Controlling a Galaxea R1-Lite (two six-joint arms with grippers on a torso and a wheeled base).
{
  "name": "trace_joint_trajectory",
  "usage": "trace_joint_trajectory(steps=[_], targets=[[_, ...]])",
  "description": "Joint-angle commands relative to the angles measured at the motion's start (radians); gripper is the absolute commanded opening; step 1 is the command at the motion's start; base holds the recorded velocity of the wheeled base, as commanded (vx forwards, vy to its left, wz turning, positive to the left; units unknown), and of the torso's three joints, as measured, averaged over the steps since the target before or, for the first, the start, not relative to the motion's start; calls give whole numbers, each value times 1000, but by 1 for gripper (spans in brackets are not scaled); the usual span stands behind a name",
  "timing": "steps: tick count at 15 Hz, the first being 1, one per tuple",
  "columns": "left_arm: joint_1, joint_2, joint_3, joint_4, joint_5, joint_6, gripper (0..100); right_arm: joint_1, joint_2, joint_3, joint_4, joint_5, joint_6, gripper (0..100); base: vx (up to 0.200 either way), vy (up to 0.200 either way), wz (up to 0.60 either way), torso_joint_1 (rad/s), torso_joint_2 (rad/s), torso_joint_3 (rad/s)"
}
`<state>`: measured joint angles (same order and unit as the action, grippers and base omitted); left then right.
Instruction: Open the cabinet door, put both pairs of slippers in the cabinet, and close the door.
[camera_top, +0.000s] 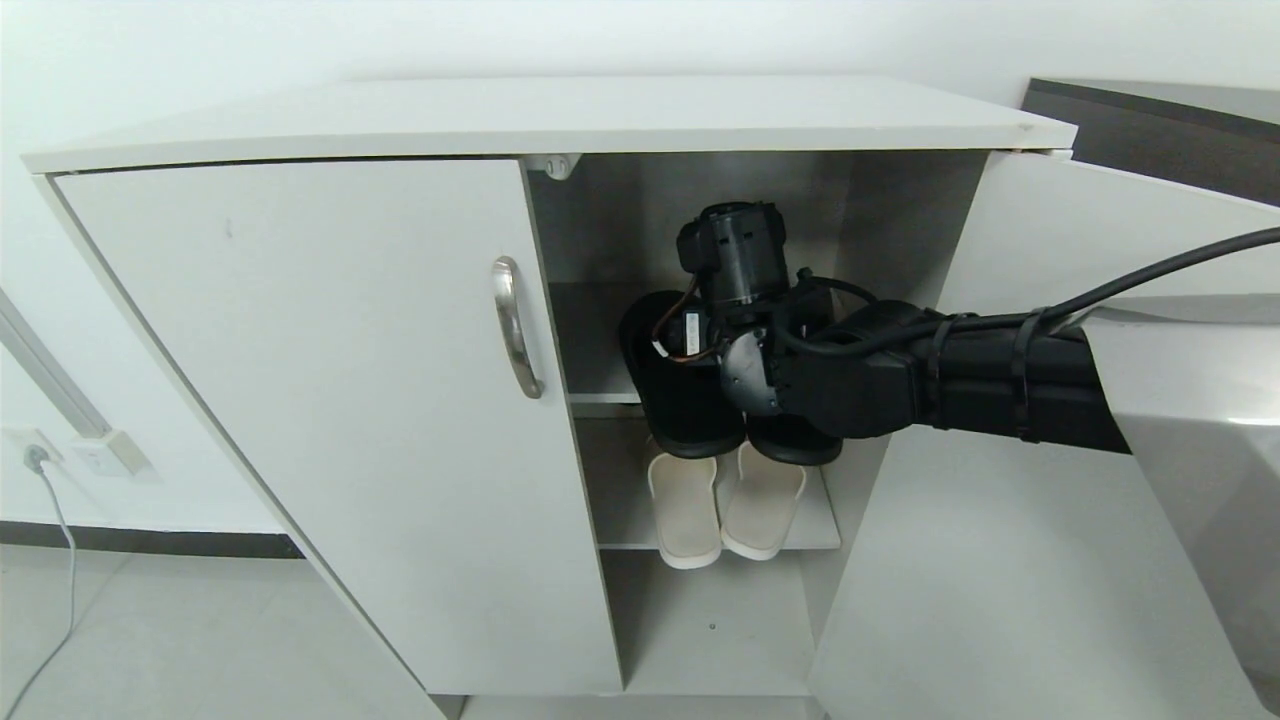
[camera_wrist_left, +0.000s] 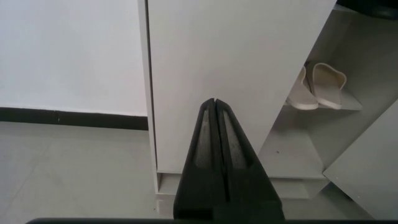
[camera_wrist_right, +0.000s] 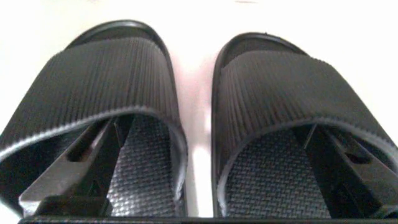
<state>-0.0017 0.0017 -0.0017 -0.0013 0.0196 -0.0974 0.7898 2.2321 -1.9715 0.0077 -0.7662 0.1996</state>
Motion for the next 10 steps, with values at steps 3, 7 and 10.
trace_joint_trajectory(steps=[3,7,10], targets=[[0,1,0,0,0,-1,0,29,-63,95,-8,-5,9,100,0,0,0,0,0,0],[0,1,0,0,0,-1,0,80,-193,296,-77,-10,11,100,0,0,0,0,0,0],[0,1,0,0,0,-1,0,123,-302,480,-178,-13,6,100,0,0,0,0,0,0]])
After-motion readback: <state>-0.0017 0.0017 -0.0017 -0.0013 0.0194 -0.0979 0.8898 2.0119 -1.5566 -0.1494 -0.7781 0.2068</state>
